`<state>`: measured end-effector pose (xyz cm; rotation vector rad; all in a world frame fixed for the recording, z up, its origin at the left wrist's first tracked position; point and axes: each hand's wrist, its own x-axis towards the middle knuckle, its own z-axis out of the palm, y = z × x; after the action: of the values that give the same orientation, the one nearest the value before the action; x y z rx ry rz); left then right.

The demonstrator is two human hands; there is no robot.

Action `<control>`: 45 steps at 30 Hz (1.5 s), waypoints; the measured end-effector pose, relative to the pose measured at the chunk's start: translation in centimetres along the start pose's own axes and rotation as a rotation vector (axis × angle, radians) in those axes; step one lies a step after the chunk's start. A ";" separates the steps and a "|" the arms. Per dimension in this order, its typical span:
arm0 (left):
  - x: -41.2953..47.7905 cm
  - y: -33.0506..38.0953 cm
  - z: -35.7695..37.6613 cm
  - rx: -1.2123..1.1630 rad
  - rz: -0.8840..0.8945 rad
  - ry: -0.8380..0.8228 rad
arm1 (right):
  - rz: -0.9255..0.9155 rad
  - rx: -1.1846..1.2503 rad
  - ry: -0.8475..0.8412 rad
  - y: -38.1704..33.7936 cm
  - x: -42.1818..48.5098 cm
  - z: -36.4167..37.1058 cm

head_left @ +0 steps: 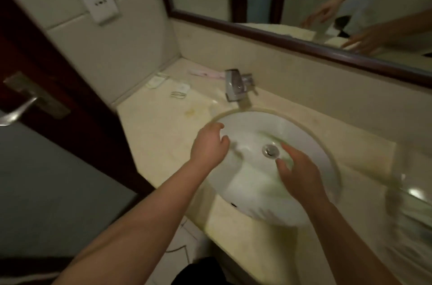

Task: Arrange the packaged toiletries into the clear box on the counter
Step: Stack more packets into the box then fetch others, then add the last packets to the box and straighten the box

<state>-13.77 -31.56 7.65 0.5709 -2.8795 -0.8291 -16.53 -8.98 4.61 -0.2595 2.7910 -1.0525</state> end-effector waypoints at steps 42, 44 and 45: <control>37.5 -28.7 -6.6 -0.004 -0.402 0.071 | 0.036 -0.231 -0.102 -27.8 36.3 25.5; 37.5 -29.1 -6.7 -0.017 -0.415 0.052 | 0.043 -0.238 -0.031 -27.0 37.7 24.2; 37.3 -29.2 -6.7 -0.010 -0.411 0.037 | 0.067 -0.243 -0.028 -26.7 38.3 23.6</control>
<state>-37.48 -71.83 -2.67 1.1891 -2.7596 -0.8638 -46.27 -51.93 1.86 -0.2045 2.8782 -0.6900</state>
